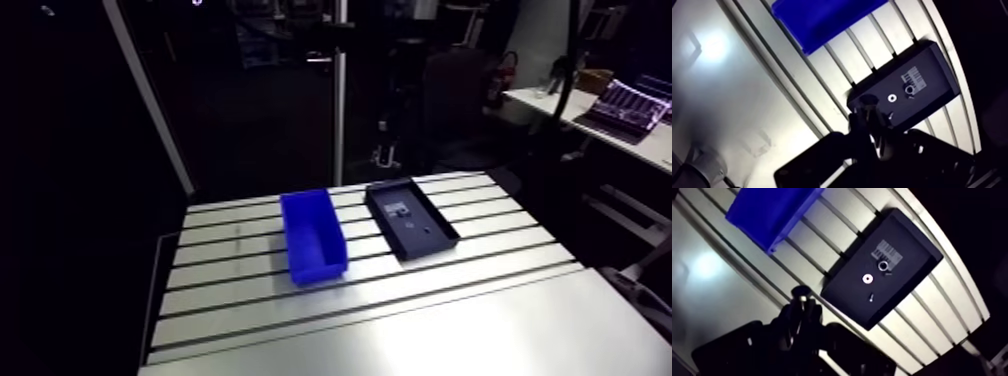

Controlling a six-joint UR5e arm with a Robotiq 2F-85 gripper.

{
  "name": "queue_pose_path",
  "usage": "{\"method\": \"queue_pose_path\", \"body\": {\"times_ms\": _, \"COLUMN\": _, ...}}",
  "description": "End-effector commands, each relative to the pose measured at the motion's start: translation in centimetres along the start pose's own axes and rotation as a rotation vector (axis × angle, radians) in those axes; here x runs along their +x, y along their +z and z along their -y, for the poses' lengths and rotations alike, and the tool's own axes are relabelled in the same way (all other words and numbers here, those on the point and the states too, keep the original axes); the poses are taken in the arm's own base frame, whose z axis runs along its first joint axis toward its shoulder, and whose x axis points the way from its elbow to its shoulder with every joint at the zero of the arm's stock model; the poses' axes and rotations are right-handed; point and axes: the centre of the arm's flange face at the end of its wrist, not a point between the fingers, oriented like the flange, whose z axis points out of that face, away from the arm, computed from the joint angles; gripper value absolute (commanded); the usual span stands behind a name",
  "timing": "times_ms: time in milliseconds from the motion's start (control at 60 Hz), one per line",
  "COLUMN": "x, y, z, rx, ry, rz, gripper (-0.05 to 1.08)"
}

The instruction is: Pick up the M10 bolt from the tray and put it into the blue bin.

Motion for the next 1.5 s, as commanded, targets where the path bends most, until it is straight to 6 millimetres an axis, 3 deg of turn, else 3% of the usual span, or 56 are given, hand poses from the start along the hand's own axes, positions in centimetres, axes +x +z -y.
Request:
{"method": "queue_pose_path", "body": {"times_ms": 17, "x": 2.7, "y": -0.8, "z": 2.2, "rx": -0.024, "ry": -0.376, "rz": 0.005, "gripper": 1.07}}
{"method": "queue_pose_path", "body": {"times_ms": 200, "x": 5.2, "y": -1.3, "z": 3.8, "rx": -0.037, "ry": -0.476, "rz": 0.011, "gripper": 1.07}}
{"method": "queue_pose_path", "body": {"times_ms": 217, "x": 6.2, "y": -1.1, "z": 4.6, "rx": -0.04, "ry": -0.513, "rz": 0.028, "gripper": 1.07}}
{"method": "queue_pose_path", "body": {"times_ms": 433, "x": 8.7, "y": -0.4, "z": 6.5, "rx": -0.058, "ry": -0.58, "rz": 0.063, "gripper": 1.07}}
{"method": "queue_pose_path", "body": {"times_ms": 567, "x": 9.2, "y": 0.0, "z": 6.3, "rx": -0.069, "ry": -0.584, "rz": 0.062, "gripper": 1.07}}
{"method": "queue_pose_path", "body": {"times_ms": 917, "x": 10.3, "y": 3.4, "z": 4.3, "rx": -0.06, "ry": -0.574, "rz": 0.077, "gripper": 1.06}}
{"method": "queue_pose_path", "body": {"times_ms": 1500, "x": 13.0, "y": 8.9, "z": 4.1, "rx": -0.011, "ry": -0.582, "rz": 0.096, "gripper": 1.05}}
